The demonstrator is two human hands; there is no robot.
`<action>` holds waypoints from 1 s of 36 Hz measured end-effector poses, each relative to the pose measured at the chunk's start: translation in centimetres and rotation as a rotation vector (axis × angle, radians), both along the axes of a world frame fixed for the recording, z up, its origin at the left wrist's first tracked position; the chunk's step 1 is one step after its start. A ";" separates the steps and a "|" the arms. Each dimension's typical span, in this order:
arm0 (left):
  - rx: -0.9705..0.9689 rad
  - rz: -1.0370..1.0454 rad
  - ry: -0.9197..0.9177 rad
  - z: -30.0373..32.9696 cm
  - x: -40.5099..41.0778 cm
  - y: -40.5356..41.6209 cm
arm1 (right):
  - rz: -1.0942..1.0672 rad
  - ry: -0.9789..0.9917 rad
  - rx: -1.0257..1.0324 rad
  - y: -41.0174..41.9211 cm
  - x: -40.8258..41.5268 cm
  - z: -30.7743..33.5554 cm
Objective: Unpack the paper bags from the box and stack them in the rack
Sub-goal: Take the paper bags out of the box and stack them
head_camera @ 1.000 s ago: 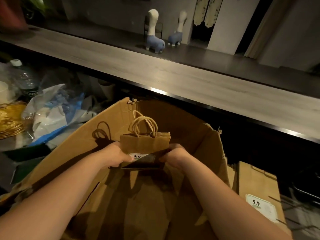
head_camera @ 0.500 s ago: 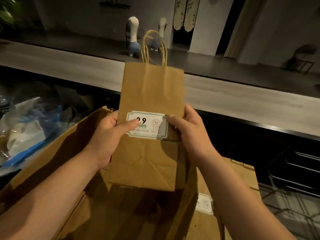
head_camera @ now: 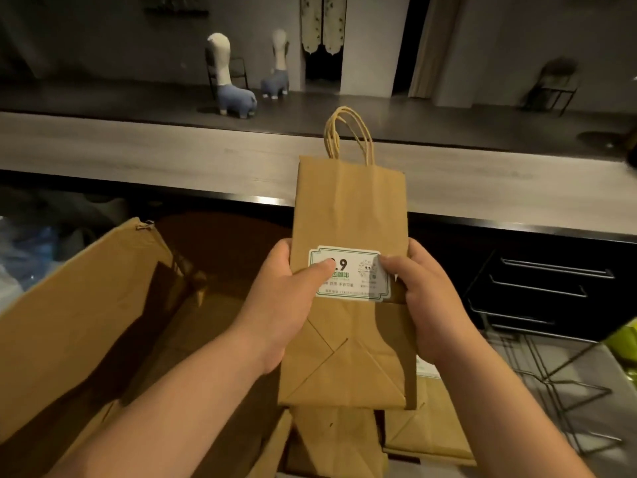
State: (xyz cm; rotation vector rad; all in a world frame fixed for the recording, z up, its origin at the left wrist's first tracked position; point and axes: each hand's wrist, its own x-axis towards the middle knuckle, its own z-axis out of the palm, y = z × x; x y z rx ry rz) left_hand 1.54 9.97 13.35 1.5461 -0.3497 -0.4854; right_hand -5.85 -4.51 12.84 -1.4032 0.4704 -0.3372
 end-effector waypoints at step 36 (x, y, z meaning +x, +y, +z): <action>0.545 0.064 0.041 -13.3 -7.8 -3.4 | -0.054 0.257 0.071 -2.4 -7.1 -14.5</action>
